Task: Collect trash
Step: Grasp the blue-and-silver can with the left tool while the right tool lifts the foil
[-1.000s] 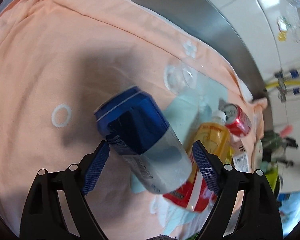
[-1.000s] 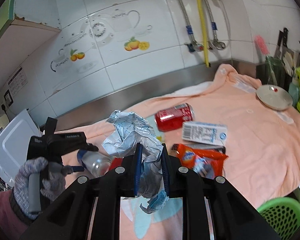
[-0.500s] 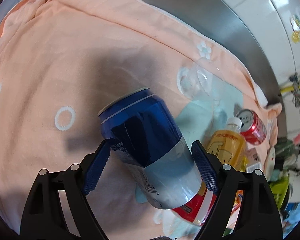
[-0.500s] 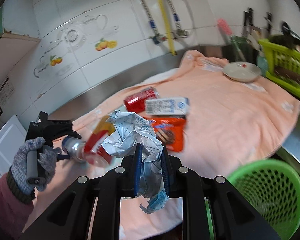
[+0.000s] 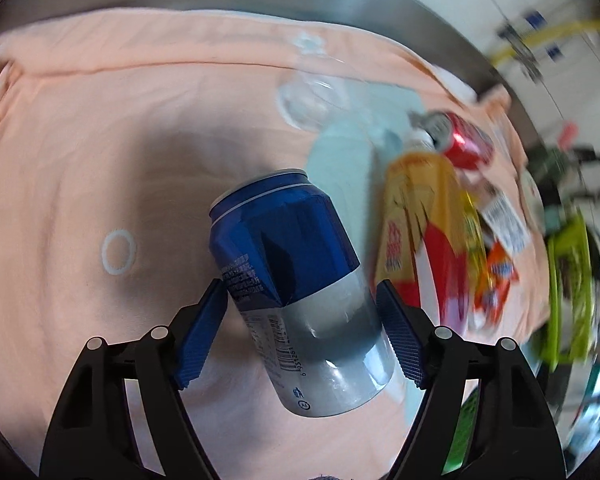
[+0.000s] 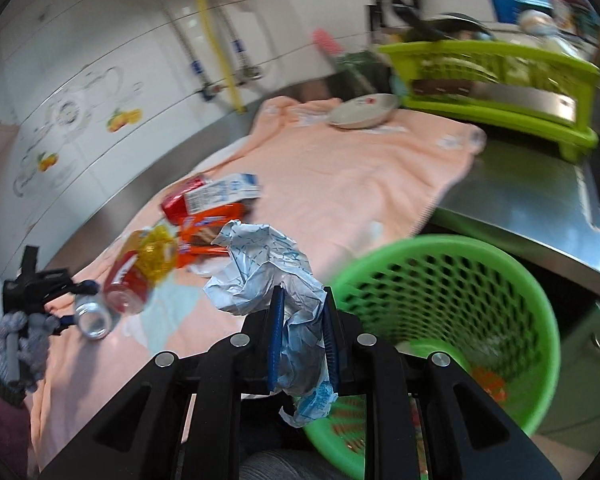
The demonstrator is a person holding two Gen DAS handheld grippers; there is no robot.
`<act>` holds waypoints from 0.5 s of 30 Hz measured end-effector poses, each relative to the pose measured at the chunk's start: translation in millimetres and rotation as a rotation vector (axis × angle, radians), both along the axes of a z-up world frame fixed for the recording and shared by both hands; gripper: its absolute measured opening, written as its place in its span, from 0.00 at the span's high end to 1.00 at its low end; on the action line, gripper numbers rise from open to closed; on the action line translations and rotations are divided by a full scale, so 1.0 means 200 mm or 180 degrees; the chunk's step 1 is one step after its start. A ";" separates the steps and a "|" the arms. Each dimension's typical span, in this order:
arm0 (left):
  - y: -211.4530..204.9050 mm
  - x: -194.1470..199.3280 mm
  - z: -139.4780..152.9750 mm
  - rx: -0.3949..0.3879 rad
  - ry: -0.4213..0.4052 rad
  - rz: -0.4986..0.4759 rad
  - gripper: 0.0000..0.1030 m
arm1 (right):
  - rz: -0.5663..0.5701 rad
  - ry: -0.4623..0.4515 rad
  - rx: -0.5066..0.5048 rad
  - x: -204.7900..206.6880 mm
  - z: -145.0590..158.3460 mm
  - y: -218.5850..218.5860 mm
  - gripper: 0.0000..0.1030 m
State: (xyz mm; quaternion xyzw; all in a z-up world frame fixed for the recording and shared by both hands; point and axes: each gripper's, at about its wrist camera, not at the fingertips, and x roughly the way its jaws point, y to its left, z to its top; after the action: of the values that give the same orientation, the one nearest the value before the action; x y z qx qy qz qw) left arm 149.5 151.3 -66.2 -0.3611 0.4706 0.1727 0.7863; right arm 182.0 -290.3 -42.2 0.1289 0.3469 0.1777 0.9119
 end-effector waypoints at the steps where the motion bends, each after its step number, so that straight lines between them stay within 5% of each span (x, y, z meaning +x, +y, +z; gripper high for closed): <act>1: -0.01 -0.01 0.01 0.0004 -0.0016 -0.0120 0.28 | -0.0057 0.0019 0.0005 -0.01 -0.01 -0.03 0.82; 15: -0.17 -0.18 0.14 -0.0154 -0.0461 -0.1005 0.32 | -0.0782 0.0393 -0.0191 0.00 -0.26 -0.33 0.82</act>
State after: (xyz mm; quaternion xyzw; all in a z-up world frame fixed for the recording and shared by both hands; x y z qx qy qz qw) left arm 113.0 117.9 -38.2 -0.3130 0.4676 0.0092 0.8266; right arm 182.1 -356.6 -94.2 0.1538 0.3891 0.0460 0.9071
